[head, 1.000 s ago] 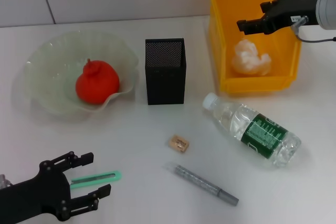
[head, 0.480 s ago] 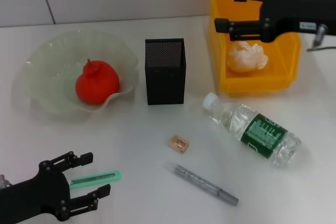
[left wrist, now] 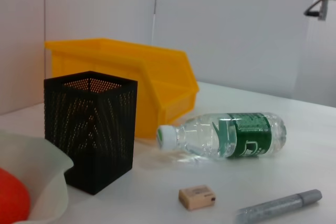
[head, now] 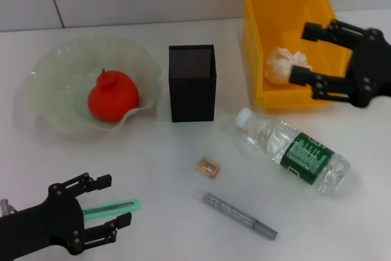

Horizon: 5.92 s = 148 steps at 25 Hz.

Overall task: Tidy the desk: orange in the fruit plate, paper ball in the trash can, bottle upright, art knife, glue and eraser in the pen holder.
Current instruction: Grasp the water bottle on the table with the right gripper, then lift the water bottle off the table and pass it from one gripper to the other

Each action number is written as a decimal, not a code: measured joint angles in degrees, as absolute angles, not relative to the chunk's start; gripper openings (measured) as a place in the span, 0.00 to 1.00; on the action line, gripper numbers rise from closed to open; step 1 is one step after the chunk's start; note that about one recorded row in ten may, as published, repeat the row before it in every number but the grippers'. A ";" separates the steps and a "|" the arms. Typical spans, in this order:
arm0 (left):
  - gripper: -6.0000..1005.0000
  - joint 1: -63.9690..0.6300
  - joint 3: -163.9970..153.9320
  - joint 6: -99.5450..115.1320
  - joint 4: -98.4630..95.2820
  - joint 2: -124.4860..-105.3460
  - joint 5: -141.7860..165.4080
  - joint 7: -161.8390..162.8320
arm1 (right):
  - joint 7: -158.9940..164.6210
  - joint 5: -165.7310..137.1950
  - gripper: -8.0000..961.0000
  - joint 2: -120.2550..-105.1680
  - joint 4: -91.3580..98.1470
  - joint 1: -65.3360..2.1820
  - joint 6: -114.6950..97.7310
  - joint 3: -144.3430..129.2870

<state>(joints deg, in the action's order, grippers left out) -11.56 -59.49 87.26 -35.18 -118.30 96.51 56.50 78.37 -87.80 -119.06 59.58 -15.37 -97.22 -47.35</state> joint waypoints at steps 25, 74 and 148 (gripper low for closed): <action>0.76 -13.61 -58.96 90.57 -35.72 -118.42 96.22 56.61 | 110.55 -112.36 0.86 -118.49 80.76 -17.61 -99.89 -43.29; 0.75 -13.15 -59.50 89.61 -33.40 -118.56 96.51 52.73 | 146.22 -157.03 0.86 -119.36 68.61 -39.39 -96.37 -74.30; 0.73 -13.86 -58.88 95.09 -21.31 -118.48 74.26 50.09 | 100.69 -115.36 0.80 -119.10 67.56 -18.43 -94.91 -55.09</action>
